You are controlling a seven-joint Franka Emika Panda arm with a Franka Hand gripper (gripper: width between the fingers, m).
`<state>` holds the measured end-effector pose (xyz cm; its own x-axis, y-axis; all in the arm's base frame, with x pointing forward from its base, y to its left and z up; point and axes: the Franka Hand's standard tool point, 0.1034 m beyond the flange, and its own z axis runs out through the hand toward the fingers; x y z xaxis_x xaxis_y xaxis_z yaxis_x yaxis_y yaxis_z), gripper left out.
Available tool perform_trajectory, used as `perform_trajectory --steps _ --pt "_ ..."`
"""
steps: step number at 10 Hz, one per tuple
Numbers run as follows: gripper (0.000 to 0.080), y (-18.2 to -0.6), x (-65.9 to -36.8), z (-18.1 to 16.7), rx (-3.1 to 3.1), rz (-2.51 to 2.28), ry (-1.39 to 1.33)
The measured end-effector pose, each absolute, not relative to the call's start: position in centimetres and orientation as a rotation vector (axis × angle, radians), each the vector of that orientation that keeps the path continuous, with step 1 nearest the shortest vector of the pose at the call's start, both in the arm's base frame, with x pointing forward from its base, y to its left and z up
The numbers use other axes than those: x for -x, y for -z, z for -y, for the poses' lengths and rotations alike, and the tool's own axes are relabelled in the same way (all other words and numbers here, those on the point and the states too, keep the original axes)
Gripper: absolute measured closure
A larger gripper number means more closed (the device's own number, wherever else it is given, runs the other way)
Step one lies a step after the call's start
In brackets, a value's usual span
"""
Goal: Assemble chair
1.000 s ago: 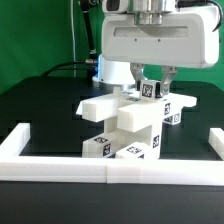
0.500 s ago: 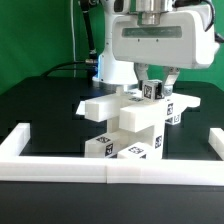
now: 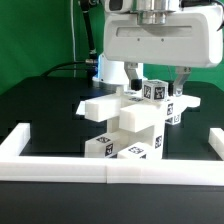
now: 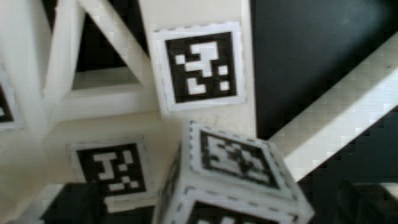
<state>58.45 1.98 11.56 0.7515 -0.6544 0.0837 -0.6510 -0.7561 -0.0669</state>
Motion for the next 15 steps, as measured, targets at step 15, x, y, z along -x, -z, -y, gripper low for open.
perform_trajectory --steps 15 --pt "0.0166 -11.89 -58.62 -2.13 3.161 0.316 0.190"
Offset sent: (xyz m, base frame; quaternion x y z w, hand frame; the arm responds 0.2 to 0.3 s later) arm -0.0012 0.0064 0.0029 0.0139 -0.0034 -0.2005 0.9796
